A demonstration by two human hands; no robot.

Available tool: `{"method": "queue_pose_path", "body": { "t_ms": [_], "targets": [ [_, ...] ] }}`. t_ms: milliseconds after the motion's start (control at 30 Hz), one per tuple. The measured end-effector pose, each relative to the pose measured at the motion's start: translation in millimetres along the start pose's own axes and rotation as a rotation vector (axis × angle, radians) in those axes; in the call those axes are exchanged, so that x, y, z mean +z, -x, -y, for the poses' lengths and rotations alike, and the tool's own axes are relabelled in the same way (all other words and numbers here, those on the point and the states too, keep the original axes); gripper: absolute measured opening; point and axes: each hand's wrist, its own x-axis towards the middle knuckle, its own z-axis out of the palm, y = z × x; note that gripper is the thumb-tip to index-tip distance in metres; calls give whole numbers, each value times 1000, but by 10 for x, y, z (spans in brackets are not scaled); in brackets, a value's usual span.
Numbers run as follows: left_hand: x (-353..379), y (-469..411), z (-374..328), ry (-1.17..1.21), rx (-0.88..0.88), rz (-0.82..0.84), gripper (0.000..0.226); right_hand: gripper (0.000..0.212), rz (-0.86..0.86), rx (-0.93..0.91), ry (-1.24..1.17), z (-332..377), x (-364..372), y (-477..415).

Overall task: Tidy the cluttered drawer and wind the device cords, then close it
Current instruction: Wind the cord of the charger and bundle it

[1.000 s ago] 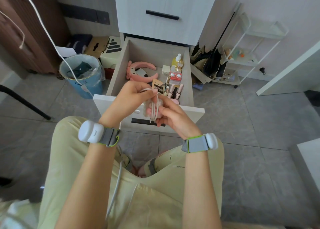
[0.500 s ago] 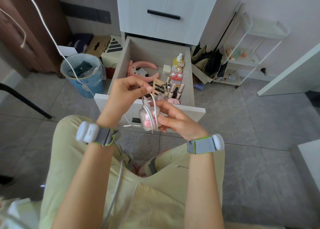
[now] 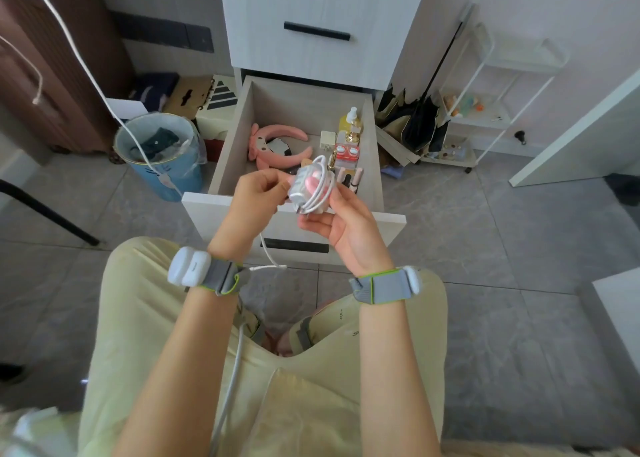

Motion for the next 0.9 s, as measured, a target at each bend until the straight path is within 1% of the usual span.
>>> {"method": "queue_pose_path", "body": {
  "t_ms": [100, 167, 233, 333, 433, 500, 533, 600, 667, 733, 800, 833, 900],
  "targets": [
    [32, -10, -23, -101, -53, 60, 25, 24, -134, -23, -96, -20, 12, -30],
    [50, -3, -31, -126, -118, 117, 19, 33, -255, -44, -198, -49, -14, -50],
    [52, 7, -29, -180, -167, 155, 18, 40, -361, -66, -216, -72, -65, -56],
    [47, 22, -43, -258, -186, 160, 25, 37, -454, -76, -58, -82, -138, -54],
    [59, 44, -62, -284, -152, 150, 36, 17, -533, -132, 100, -91, -181, -62],
    [63, 70, -100, -284, -91, 184, 40, 11, -578, -162, 162, -103, -206, -65],
    [65, 84, -126, -285, -59, 214, 40, 12, -588, -161, 187, -111, -226, -67],
    [76, 115, -177, -283, -16, 270, 39, 25, -596, -143, 221, -126, -256, -74],
    [99, 139, -216, -265, 8, 312, 36, 33, -601, -140, 253, -135, -259, -84],
    [119, 155, -236, -238, 42, 322, 33, 30, -585, -149, 300, -127, -241, -87],
    [124, 154, -244, -218, 77, 297, 29, 13, -542, -157, 366, -107, -227, -76],
    [118, 153, -246, -211, 93, 274, 27, 12, -516, -156, 406, -98, -221, -66],
    [94, 140, -243, -179, 116, 212, 26, 18, -467, -137, 468, -88, -235, -47]
  ]
}}
